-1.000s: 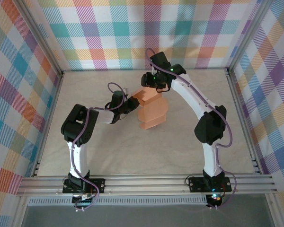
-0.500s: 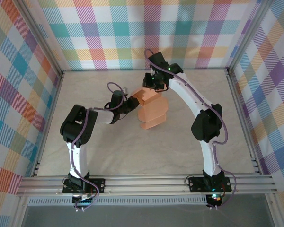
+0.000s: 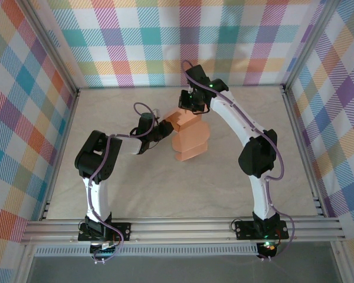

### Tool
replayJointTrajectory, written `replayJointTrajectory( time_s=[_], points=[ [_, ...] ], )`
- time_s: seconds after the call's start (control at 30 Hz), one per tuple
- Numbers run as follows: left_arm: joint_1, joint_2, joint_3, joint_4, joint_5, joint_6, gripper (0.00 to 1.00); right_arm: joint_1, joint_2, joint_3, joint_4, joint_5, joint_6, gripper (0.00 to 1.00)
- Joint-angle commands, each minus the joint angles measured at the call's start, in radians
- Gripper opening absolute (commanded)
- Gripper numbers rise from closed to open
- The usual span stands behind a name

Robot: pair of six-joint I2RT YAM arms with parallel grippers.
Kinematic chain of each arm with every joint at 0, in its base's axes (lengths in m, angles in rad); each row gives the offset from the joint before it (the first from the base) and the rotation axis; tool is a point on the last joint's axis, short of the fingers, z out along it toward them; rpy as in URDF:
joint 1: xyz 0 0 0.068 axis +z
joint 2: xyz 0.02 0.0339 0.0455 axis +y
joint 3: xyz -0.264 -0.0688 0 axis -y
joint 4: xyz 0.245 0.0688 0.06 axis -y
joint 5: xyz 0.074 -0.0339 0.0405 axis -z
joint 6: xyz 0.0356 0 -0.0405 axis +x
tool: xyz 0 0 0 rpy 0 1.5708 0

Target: Fold the paper box

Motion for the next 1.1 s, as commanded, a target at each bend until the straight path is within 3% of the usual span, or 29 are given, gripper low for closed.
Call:
replayJointTrajectory(
  time_s=[0.0, 0.07, 0.17, 0.4, 0.57, 0.7, 0.87, 1.07],
  points=[
    [-0.008, -0.047, -0.011, 0.027, 0.004, 0.025, 0.00, 0.000, 0.010, 0.026, -0.010, -0.015, 0.006, 0.09],
    [-0.008, -0.047, -0.010, 0.025, 0.004, 0.025, 0.00, 0.001, 0.002, 0.024, -0.012, -0.011, 0.005, 0.10],
    [-0.008, -0.047, 0.000, 0.011, 0.013, 0.025, 0.00, 0.001, -0.030, 0.001, 0.013, -0.036, -0.014, 0.37],
    [-0.005, -0.034, 0.074, -0.156, 0.079, 0.057, 0.00, 0.002, -0.282, -0.295, 0.265, -0.047, -0.113, 0.58],
    [-0.001, -0.036, 0.096, -0.196, 0.131, 0.095, 0.00, -0.034, -0.503, -0.546, 0.449, 0.060, -0.184, 0.60],
    [-0.002, -0.041, 0.098, -0.160, 0.230, 0.133, 0.00, -0.143, -0.575, -0.639, 0.433, 0.061, -0.161, 0.56],
    [-0.004, -0.063, 0.098, -0.164, 0.270, 0.183, 0.00, -0.252, -0.567, -0.679, 0.407, -0.054, -0.184, 0.52],
    [-0.007, -0.052, 0.097, -0.136, 0.280, 0.163, 0.00, -0.277, -0.505, -0.670, 0.431, -0.211, -0.224, 0.46]
  ],
)
